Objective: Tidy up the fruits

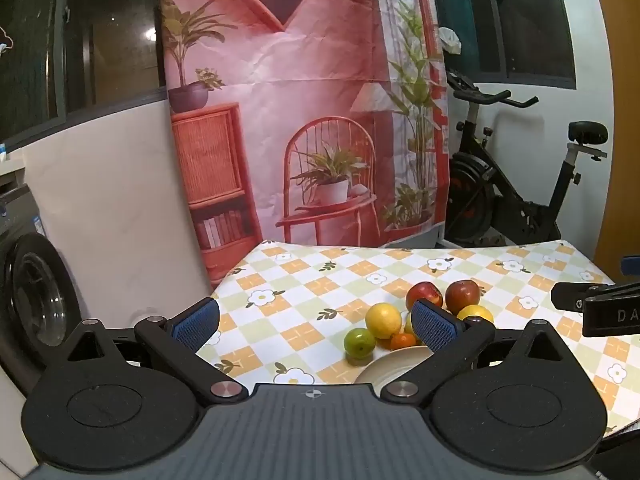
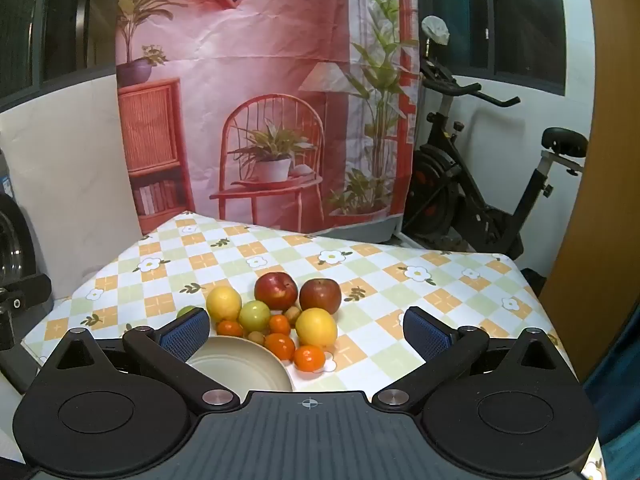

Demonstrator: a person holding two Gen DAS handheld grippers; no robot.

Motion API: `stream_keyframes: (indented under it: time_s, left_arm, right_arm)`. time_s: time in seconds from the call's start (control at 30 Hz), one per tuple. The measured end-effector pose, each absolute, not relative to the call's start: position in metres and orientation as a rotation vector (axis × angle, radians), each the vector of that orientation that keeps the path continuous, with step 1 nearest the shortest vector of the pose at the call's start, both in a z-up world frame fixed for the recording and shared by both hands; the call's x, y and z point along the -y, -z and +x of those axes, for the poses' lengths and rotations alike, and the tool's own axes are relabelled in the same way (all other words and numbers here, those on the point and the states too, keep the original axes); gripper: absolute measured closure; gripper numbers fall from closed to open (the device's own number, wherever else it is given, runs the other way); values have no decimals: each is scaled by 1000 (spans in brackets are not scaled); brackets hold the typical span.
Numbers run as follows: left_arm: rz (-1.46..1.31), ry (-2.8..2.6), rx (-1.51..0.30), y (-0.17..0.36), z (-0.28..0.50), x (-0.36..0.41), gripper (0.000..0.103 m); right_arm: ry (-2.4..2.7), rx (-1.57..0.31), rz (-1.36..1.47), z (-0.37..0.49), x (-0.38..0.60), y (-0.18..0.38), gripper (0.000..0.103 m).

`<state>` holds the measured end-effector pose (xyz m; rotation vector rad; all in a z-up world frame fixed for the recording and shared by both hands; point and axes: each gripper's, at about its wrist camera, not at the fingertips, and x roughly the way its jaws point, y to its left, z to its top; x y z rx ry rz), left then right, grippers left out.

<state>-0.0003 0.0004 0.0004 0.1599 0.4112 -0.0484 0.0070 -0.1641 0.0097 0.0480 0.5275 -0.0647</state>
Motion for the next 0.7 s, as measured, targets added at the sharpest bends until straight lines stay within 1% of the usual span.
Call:
stream_keyframes:
  time_s: [0.7]
  left_arm:
    - [155,56,-410,-1,-2,-1,0]
  right_arm:
    - [65,-523,48,6,165,-9,0]
